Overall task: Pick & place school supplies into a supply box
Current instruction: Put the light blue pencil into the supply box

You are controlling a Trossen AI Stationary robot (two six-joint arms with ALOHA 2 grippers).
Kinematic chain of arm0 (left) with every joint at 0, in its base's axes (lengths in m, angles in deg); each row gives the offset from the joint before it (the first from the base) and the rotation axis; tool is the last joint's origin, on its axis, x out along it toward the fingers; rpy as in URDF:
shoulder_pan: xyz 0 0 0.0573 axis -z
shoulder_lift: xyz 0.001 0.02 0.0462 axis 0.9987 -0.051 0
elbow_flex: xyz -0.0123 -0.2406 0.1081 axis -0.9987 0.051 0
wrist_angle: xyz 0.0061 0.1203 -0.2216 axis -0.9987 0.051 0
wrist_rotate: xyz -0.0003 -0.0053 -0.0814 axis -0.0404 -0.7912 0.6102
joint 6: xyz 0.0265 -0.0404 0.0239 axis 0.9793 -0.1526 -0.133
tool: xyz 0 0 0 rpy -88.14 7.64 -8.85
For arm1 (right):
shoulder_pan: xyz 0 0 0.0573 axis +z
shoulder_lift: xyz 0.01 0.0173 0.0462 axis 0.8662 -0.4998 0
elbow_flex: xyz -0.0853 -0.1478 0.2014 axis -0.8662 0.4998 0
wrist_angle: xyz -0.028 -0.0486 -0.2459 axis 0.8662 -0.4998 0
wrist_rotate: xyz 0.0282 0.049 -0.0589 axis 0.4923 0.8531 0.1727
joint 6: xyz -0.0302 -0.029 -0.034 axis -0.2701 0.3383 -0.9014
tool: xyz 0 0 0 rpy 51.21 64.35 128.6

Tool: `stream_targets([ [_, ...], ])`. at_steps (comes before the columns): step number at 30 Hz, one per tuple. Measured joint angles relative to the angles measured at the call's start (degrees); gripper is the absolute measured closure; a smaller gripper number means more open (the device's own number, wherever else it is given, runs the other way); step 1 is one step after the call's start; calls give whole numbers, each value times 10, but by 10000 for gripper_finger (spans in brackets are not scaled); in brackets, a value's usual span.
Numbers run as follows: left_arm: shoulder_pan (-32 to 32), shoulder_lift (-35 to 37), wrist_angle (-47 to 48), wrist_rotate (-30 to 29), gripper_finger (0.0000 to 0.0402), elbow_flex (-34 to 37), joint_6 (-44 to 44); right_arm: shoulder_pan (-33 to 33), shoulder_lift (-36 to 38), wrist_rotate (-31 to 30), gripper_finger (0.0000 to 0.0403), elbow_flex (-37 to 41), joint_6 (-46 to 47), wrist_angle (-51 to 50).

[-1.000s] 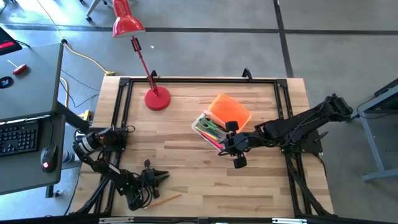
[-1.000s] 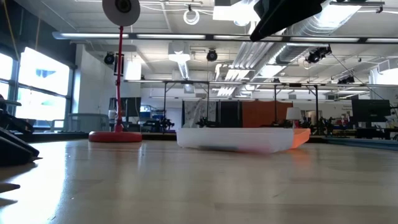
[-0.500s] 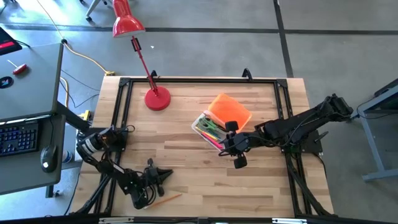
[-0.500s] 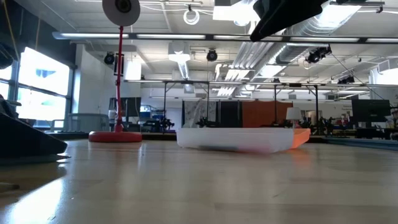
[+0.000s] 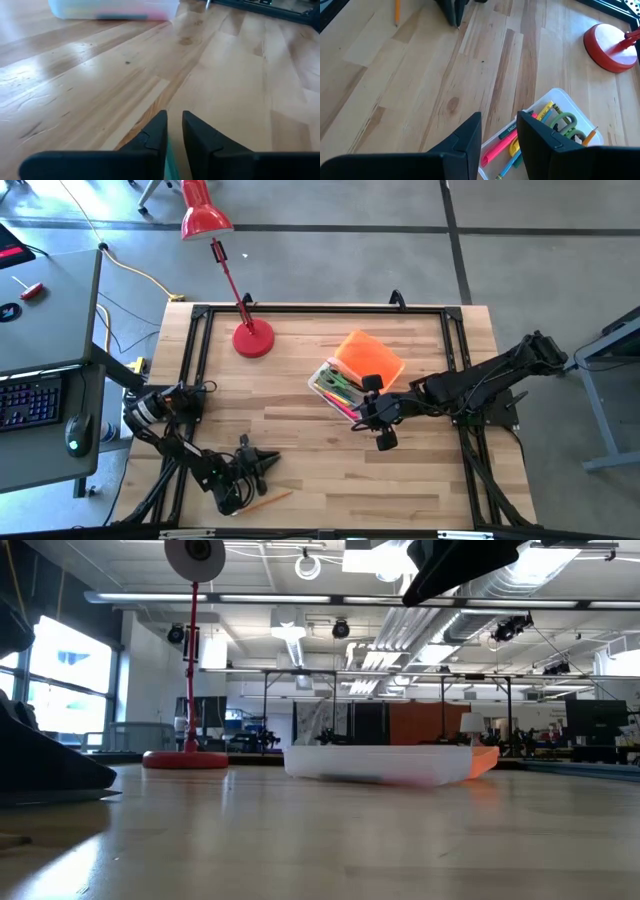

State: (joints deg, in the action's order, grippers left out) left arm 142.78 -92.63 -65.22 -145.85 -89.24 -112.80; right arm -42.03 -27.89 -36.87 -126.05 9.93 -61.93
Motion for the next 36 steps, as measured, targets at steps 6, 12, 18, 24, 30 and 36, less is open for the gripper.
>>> stream_targets([
  [6, -9, 1, -3, 5, 274, -2, 3, 0, 0, 0, 300, 0, -1, 0],
  [12, -18, 34, 5, 24, 269, -8, 69, 0, 0, 1, 300, 0, -11, 0],
  [18, -25, 111, 40, 100, 286, -8, 89, 0, 0, 2, 300, 0, -12, 0],
  [24, -21, 137, 32, 127, 307, -9, 85, 0, 0, 2, 300, 0, -12, -1],
  [30, -21, 110, 53, 151, 329, -9, 43, 0, 0, 17, 300, 0, -12, -1],
  [36, -21, 102, 45, 129, 336, -10, 21, 0, 0, 42, 300, 0, -12, 0],
])
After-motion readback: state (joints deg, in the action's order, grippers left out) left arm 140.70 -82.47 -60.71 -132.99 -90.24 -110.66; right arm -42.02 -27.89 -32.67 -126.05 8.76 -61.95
